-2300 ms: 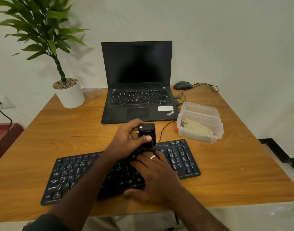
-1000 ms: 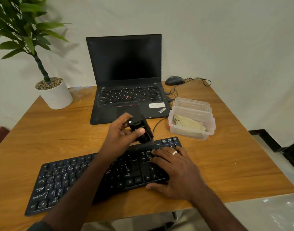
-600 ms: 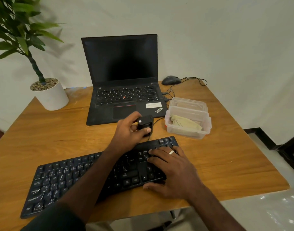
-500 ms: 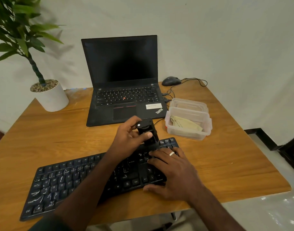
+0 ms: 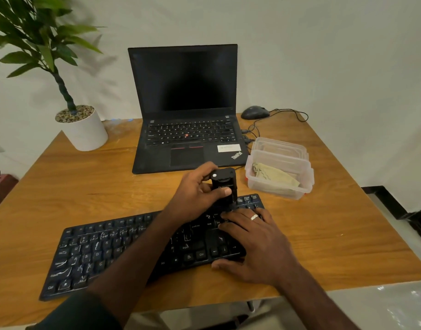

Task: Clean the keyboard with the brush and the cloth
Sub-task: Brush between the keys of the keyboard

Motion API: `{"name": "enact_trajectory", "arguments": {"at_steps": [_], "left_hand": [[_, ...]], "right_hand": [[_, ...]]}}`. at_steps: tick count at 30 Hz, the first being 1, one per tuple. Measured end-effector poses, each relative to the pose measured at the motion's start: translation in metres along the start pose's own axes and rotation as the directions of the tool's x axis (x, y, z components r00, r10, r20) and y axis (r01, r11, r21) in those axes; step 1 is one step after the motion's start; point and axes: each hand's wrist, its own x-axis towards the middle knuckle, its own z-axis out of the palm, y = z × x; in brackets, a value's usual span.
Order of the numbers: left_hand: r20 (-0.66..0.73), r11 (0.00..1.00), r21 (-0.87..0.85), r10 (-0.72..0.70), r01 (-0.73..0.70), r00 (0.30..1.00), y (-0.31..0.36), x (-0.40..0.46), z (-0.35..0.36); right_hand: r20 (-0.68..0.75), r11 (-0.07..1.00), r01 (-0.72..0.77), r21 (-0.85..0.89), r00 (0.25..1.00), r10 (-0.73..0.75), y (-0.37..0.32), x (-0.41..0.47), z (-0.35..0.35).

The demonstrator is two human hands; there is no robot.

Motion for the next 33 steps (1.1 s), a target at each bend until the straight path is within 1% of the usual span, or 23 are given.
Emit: {"name": "enact_trajectory", "arguments": {"at_steps": [2,5,7,8,9,10,11,13,14,15,17,20,21,22,24,25,27,30,32,33], "left_hand": [[0.012,0.998,0.065,-0.013,0.012,1.000,0.000,-0.004,-0.013],[0.010,0.974,0.225,-0.027,0.024,1.000,-0.003,-0.013,-0.051],[-0.048,0.937,0.347,-0.030,0.045,0.998,-0.007,-0.014,-0.073],[-0.105,0.929,0.365,-0.026,0.063,0.994,-0.009,-0.015,-0.081],[-0.164,0.939,0.336,-0.024,0.079,0.986,-0.010,-0.015,-0.086],[-0.207,0.961,0.263,-0.032,0.087,0.978,-0.008,-0.016,-0.087],[-0.226,0.984,0.152,-0.054,0.090,0.973,-0.005,-0.018,-0.083],[-0.188,0.996,-0.025,-0.093,0.090,0.978,0.001,-0.024,-0.069],[-0.141,0.994,-0.062,-0.094,0.086,0.986,0.003,-0.027,-0.061],[-0.089,0.996,-0.051,-0.080,0.075,0.993,0.003,-0.029,-0.053],[-0.035,0.997,0.056,-0.042,0.044,0.999,0.002,-0.029,-0.044],[-0.077,0.982,0.186,-0.015,0.029,0.997,0.000,-0.021,-0.050],[-0.095,0.979,0.204,-0.010,0.029,0.995,-0.001,-0.021,-0.054],[-0.106,0.983,0.182,-0.010,0.029,0.994,-0.002,-0.023,-0.057],[-0.103,0.997,0.065,-0.033,0.040,0.994,-0.004,-0.029,-0.058],[-0.094,0.998,0.039,-0.038,0.042,0.995,-0.005,-0.032,-0.056],[-0.077,0.996,0.080,-0.027,0.034,0.997,-0.004,-0.032,-0.052],[-0.097,0.979,0.204,0.012,0.008,0.995,0.003,-0.023,-0.050],[-0.118,0.989,0.146,0.013,0.004,0.993,0.006,-0.020,-0.049],[-0.093,0.993,0.119,0.006,0.005,0.996,0.007,-0.020,-0.047]], "right_hand": [[0.004,1.000,-0.002,-0.002,1.000,0.002,0.000,0.000,0.000],[0.012,1.000,-0.006,-0.005,1.000,0.006,-0.001,-0.001,0.000],[0.003,1.000,-0.003,-0.007,1.000,0.003,-0.001,-0.001,0.001],[0.004,1.000,0.000,-0.006,1.000,0.000,-0.001,-0.001,0.001],[0.006,1.000,-0.001,-0.004,1.000,0.001,-0.001,-0.001,0.001],[0.007,1.000,-0.006,-0.002,1.000,0.006,0.000,-0.001,0.001],[0.009,1.000,-0.009,-0.004,1.000,0.009,-0.001,-0.001,0.000],[0.013,1.000,-0.010,-0.011,1.000,0.011,-0.001,-0.001,0.001],[0.012,1.000,-0.011,-0.009,1.000,0.011,-0.001,-0.001,0.001],[0.012,1.000,-0.012,-0.003,1.000,0.012,-0.001,-0.001,0.001],[0.010,1.000,-0.012,0.000,1.000,0.012,-0.001,-0.001,0.001],[0.000,1.000,-0.011,-0.007,1.000,0.011,-0.001,-0.001,0.001],[-0.003,1.000,-0.009,-0.002,1.000,0.009,-0.001,-0.002,0.001],[-0.003,1.000,-0.010,0.003,1.000,0.010,-0.001,-0.002,0.001],[-0.001,1.000,-0.017,0.003,1.000,0.017,-0.001,-0.002,0.001],[0.002,1.000,-0.017,-0.003,1.000,0.017,-0.001,-0.001,0.001],[0.007,1.000,-0.009,-0.006,1.000,0.009,-0.001,-0.001,0.002],[0.000,1.000,-0.003,-0.004,1.000,0.003,0.000,-0.001,0.001],[0.005,1.000,-0.010,-0.003,1.000,0.010,0.000,-0.002,0.000],[0.005,1.000,-0.015,-0.003,1.000,0.015,-0.001,-0.002,0.000]]}}
